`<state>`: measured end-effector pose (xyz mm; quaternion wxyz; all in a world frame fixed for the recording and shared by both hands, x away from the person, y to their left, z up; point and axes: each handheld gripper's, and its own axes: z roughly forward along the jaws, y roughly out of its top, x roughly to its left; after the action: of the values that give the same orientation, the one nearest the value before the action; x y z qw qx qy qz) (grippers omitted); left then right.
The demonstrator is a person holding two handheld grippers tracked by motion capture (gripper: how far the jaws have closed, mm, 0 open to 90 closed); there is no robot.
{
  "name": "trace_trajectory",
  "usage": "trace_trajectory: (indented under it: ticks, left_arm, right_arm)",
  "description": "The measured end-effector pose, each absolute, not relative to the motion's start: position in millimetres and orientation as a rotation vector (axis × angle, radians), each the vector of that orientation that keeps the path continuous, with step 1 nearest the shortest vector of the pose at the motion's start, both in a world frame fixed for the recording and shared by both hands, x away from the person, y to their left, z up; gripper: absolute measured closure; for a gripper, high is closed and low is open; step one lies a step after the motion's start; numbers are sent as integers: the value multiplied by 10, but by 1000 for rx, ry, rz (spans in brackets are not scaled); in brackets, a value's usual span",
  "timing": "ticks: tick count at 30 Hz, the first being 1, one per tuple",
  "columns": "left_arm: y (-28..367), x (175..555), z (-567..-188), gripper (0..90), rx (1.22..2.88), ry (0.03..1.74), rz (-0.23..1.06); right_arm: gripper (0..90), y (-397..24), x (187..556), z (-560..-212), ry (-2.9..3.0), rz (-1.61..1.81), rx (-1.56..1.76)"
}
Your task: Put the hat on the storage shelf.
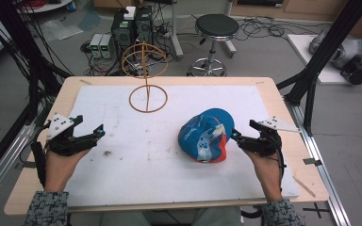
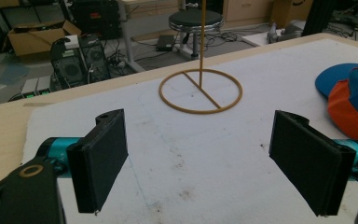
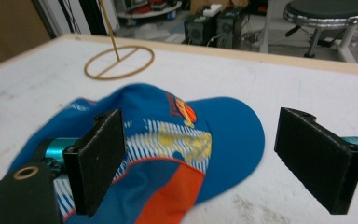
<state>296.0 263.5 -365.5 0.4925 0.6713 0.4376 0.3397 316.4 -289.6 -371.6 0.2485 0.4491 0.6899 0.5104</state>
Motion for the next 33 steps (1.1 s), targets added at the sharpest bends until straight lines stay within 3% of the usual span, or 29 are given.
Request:
trace_trajectory:
  ticks: [33]
  left_arm:
    - [2632, 2962, -3653, 202, 1621, 1076, 824]
  right_arm:
    - [276, -1895, 2974, -3922, 1871, 1462, 1170]
